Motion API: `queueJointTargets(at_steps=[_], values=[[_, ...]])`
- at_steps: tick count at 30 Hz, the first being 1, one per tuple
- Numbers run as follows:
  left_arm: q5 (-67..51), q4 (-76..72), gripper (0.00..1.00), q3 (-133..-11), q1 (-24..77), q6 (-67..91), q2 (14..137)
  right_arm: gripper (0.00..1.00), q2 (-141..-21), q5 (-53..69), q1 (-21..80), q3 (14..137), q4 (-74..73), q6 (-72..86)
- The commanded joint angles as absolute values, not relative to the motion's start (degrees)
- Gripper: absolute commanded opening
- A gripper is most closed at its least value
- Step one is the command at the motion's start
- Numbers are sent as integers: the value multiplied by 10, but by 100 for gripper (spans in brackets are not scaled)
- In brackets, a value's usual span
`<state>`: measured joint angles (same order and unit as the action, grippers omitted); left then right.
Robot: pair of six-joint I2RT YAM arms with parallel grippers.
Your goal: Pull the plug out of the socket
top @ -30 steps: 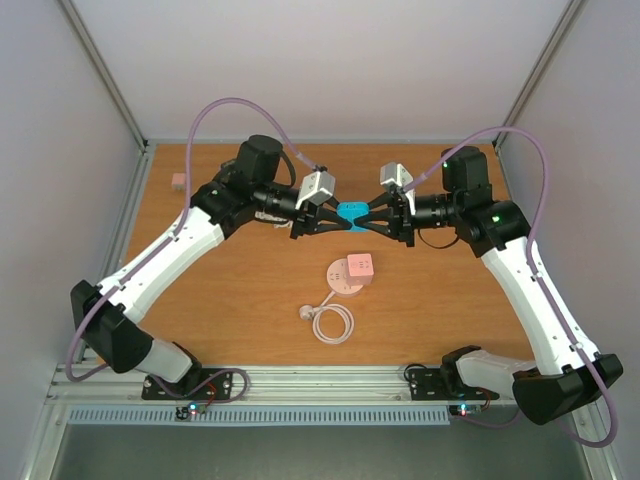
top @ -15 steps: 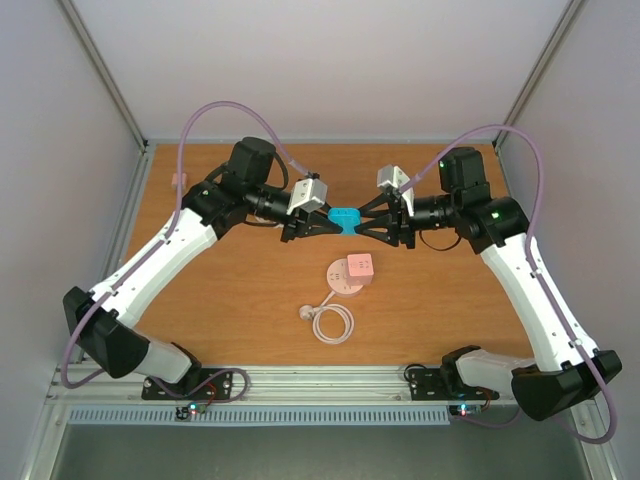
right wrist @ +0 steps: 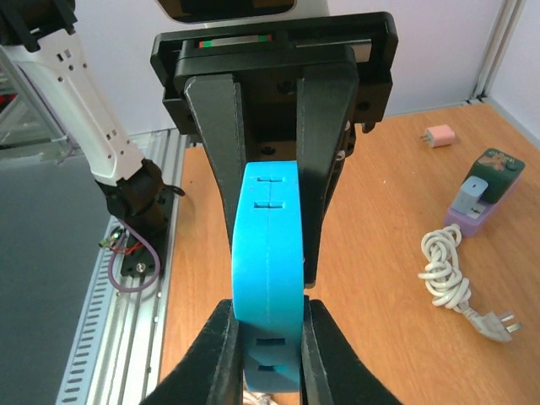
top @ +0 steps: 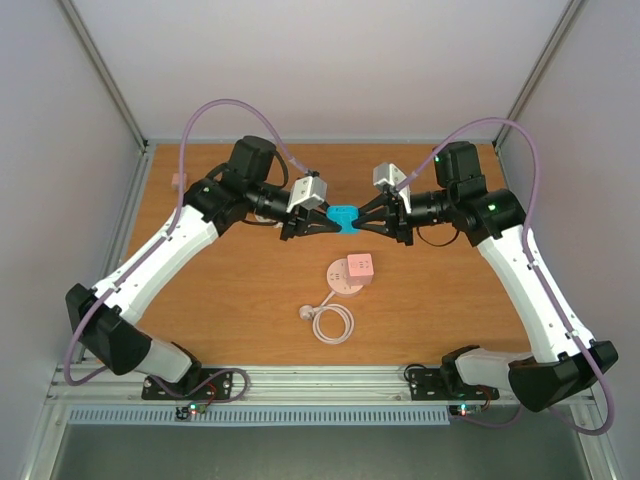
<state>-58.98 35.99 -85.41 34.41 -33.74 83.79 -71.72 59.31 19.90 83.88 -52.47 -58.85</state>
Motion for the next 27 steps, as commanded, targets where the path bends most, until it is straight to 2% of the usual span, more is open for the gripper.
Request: queueJointTargets(at_steps=[1, 3, 5, 18, 27], values=[[-614, 356, 20, -870, 351, -342, 842, 7, -726, 590, 200, 858, -509, -591], [-623, 349, 27, -868, 350, -333, 837, 2, -726, 586, 200, 853, -509, -595], [-632, 340, 30, -866, 350, -325, 832, 1, -726, 581, 200, 848, -508, -596], [-655, 302, 38, -879, 354, -271, 836, 1, -733, 578, 200, 834, -485, -583], [-615, 350, 41, -912, 353, -297, 838, 1, -736, 576, 200, 833, -490, -601]])
